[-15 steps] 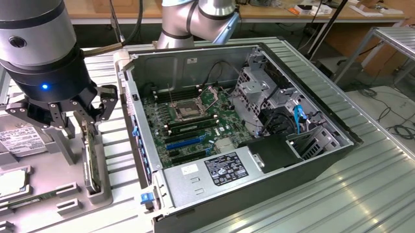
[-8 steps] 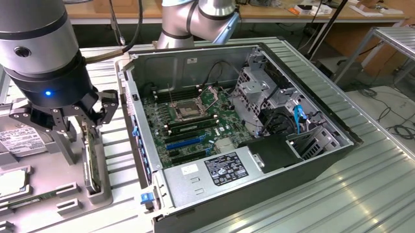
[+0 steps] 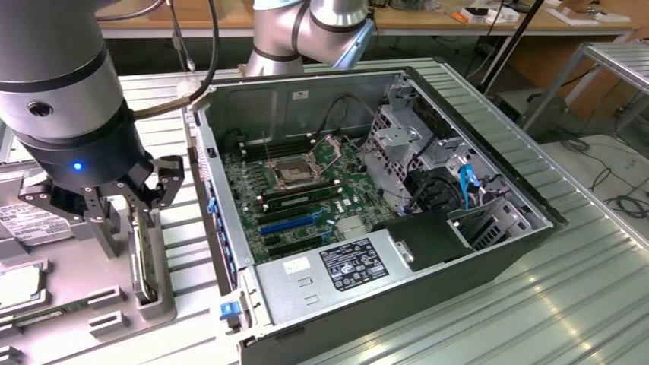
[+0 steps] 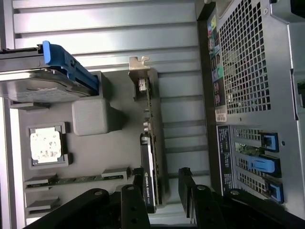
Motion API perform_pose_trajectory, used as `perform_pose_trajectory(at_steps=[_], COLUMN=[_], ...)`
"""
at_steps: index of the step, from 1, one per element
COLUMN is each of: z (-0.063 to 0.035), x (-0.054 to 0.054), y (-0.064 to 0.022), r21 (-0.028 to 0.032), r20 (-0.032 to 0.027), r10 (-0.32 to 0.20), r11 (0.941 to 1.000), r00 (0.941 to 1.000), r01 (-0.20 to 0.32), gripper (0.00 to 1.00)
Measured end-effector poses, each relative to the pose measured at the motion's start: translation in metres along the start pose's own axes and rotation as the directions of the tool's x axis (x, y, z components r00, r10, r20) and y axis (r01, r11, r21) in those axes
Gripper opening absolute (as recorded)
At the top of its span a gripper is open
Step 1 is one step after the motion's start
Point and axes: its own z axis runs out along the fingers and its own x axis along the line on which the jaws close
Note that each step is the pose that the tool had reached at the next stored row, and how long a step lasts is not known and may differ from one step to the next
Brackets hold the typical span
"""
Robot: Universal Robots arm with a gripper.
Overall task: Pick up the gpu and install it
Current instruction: 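Pick up the gpu and move the gpu toward the slot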
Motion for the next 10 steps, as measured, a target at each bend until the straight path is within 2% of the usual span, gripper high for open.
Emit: perform_pose_trajectory(at_steps=[10], z=[0.0109], x=[0.0038], y=[-0.0051], r21=[-0.0001], r20=[0.0001], r10=[0.000], r11=[1.0000], r00=[1.0000], r01=[0.000], gripper=[0.42])
